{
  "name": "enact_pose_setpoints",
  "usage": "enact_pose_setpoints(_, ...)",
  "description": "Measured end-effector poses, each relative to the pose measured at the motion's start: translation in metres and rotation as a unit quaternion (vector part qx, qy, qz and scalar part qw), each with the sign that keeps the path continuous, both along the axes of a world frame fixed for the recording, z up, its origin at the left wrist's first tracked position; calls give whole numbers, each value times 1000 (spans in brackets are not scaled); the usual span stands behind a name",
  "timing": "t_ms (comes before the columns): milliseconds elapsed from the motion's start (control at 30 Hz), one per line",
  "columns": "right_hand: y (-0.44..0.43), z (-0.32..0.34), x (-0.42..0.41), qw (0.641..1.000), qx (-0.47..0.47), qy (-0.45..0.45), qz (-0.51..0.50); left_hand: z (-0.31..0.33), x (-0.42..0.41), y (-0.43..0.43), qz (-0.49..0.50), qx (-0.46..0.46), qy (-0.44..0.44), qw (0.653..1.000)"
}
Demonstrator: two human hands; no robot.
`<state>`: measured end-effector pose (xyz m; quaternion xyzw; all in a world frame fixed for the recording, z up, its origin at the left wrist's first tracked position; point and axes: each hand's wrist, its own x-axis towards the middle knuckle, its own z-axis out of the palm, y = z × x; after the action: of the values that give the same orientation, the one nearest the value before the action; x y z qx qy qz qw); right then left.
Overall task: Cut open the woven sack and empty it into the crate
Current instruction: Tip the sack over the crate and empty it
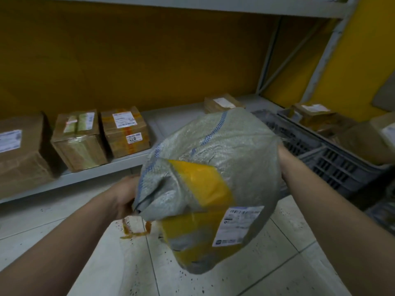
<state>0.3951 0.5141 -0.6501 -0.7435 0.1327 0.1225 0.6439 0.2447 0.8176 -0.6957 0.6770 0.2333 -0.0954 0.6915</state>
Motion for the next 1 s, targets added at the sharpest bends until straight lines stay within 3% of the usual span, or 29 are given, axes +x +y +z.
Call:
enact_pose_setpoints(100, -14, 3, 2, 993, 111, -46, -3, 8, 6, -10, 20, -2, 24, 1000)
enact_pose_setpoints(167, -22, 8, 4, 987, 114, -109, 2, 7, 12, -11, 46, 5, 15, 999)
enact_pose_setpoints(233, -32, 17, 3, 969, 23, -245, -18, 8, 18, -12, 71, 0, 11, 997)
enact_pose_setpoints(300, -38, 35, -6, 910, -130, -393, -1, 11, 25, -14, 100, -8, 2, 995)
enact_pose_setpoints(333, -38, 46, -17, 886, -159, -434, 49, 13, 30, -16, 108, -9, -9, 994)
enact_pose_setpoints(400, -24, 67, -48, 865, -138, -434, 212, 20, 40, -22, 113, 14, -25, 993)
enact_pose_setpoints(467, 1, 79, -68, 818, -223, -407, 340, 30, 50, -28, 120, 23, -49, 991)
enact_pose_setpoints(533, 23, 76, -63, 747, -367, -440, 337, 44, 66, -30, 132, -5, -60, 989)
enact_pose_setpoints(567, 32, 75, -56, 737, -394, -456, 306, 54, 73, -31, 129, -28, -59, 990)
enact_pose_setpoints(667, 40, 81, -31, 777, -371, -449, 240, 75, 99, -34, 93, -59, -48, 993)
enact_pose_setpoints(800, 37, 107, -1, 857, -238, -375, 261, 108, 122, -60, 85, -41, -30, 995)
enact_pose_setpoints(1000, 22, 132, 44, 898, -239, -310, 202, 155, 118, -86, 59, -79, -103, 990)
